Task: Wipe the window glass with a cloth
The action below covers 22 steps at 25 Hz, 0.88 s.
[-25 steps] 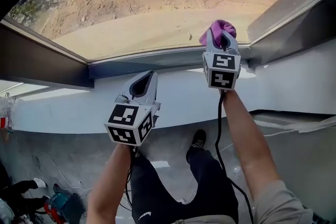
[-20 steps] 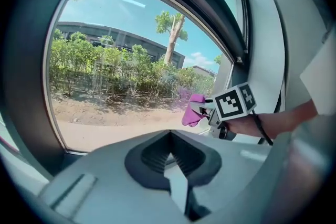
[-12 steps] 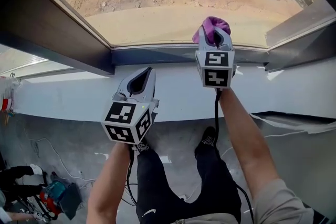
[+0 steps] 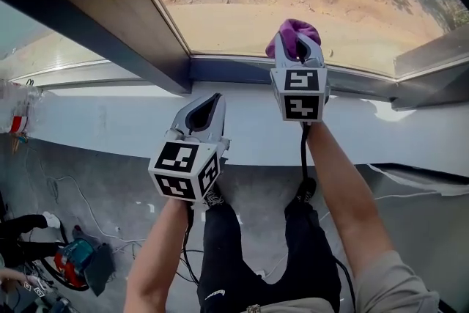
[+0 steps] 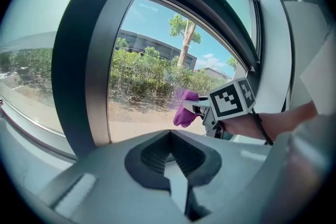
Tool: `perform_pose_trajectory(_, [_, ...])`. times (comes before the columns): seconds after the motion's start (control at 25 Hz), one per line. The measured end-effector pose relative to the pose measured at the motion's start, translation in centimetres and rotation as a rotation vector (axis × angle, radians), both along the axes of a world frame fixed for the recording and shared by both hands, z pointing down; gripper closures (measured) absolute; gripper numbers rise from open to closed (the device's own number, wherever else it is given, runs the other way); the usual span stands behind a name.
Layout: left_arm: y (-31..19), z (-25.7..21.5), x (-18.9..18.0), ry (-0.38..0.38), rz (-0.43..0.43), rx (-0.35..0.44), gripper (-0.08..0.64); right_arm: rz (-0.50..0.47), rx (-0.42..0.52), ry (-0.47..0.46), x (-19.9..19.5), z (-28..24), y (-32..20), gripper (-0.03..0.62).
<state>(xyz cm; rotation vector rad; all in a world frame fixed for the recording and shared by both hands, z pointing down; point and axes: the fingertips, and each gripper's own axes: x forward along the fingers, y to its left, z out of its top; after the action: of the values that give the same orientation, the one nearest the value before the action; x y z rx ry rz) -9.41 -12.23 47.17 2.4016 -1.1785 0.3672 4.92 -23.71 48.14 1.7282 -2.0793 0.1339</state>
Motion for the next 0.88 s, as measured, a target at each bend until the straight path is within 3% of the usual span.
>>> perform_pose_trajectory(0.36, [-0.5,0.6,-5.2,-0.006,-0.042,-0.011,0.56,-0.135,0.012,-0.005,-9.8,-0.3,-2.0,0.514])
perform_pose_trajectory(0.88, [-0.9,1.3,-10.4,0.008,-0.085,-0.029,0.56,-0.311,0.009,0.004,-20.6,0.3,-4.1,0.514])
